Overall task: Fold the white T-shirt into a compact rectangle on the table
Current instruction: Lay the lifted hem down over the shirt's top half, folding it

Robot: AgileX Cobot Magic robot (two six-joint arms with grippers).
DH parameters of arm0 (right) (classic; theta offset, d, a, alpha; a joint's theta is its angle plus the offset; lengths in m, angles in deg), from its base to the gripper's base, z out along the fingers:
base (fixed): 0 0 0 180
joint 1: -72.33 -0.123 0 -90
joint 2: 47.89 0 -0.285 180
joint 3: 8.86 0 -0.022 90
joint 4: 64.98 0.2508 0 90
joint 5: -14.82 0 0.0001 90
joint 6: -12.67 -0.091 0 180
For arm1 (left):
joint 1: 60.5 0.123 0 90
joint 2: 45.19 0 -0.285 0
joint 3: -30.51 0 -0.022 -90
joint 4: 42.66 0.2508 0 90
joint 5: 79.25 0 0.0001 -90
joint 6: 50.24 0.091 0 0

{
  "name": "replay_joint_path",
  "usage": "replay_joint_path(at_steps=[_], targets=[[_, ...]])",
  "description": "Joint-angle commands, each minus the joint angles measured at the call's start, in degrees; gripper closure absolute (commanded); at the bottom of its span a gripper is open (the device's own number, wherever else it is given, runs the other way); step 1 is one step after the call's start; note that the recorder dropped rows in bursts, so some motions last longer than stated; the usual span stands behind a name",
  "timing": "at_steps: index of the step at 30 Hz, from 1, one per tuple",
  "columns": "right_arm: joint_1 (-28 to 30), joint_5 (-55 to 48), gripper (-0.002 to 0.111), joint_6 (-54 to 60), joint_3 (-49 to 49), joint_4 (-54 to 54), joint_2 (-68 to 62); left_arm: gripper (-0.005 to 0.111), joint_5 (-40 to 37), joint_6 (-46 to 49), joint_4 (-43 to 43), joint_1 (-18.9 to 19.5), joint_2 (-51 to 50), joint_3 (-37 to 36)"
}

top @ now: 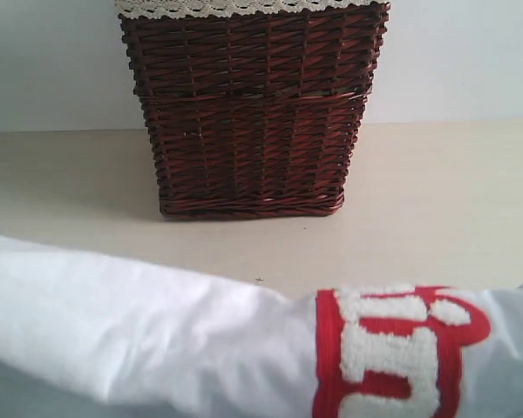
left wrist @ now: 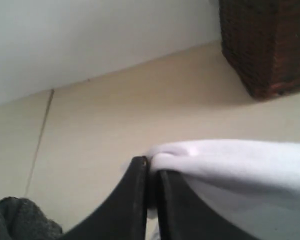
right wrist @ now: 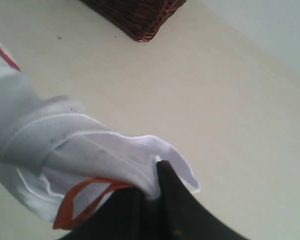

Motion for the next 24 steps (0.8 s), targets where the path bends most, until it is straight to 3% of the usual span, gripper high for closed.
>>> replay_joint_path(at_steps=[1,6,10,13,20,24], targets=[[0.0,-0.1,0.108,-4.8,0.5,5.4,-2.2,0.107,-6.6,4.4,-6.1,-0.4,-4.5,0.8],[0.0,-0.1,0.108,-1.5,7.2,-0.8,-7.8,0.107,-9.1,4.5,-6.3,-0.4,-13.9,-0.7],[0.0,8.7,0.108,-1.3,13.7,-6.0,-14.4,0.107,-2.7,8.3,-5.9,-0.4,-21.9,-3.9],[0.0,20.3,0.108,-1.3,15.6,-6.2,-21.1,0.107,6.7,12.0,-5.9,-0.4,-27.7,-6.1],[0.0,54.8,0.108,-1.3,15.7,-5.0,-37.1,0.107,42.8,13.3,-5.7,-0.3,-39.3,-7.8],[0.0,67.8,0.108,-1.3,15.7,-3.2,-45.8,0.107,55.9,13.4,-5.7,-0.3,-47.9,-7.8]])
